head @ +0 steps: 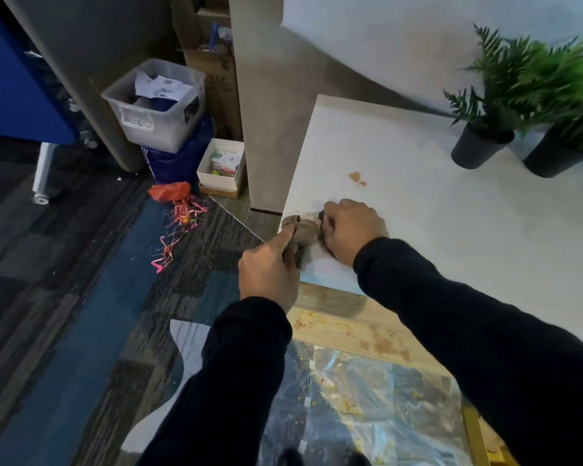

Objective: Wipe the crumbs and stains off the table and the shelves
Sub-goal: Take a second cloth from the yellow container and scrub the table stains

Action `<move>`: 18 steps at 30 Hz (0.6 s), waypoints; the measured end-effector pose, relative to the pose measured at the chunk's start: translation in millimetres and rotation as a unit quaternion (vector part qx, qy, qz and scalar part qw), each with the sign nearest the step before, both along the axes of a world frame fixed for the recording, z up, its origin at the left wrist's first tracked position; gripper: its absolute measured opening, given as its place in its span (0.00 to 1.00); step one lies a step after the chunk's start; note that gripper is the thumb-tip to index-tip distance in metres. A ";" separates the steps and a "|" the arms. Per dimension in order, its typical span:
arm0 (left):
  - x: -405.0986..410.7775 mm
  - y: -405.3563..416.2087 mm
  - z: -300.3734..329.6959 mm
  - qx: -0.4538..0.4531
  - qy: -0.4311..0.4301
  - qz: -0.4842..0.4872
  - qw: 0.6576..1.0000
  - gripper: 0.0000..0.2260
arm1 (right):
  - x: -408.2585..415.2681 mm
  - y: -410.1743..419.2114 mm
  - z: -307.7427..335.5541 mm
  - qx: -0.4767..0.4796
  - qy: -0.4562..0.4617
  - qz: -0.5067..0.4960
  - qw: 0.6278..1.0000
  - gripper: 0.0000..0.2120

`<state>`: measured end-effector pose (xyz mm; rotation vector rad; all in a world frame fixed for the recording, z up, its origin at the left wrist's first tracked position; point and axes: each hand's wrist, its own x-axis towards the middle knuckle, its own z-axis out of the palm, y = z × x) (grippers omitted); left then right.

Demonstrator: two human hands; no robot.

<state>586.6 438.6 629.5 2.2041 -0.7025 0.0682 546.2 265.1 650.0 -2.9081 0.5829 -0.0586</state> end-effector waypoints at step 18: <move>2.4 1.0 -5.3 0.010 0.015 0.010 1.000 0.17 | -56.6 27.4 2.4 0.076 0.017 -0.003 0.997 0.10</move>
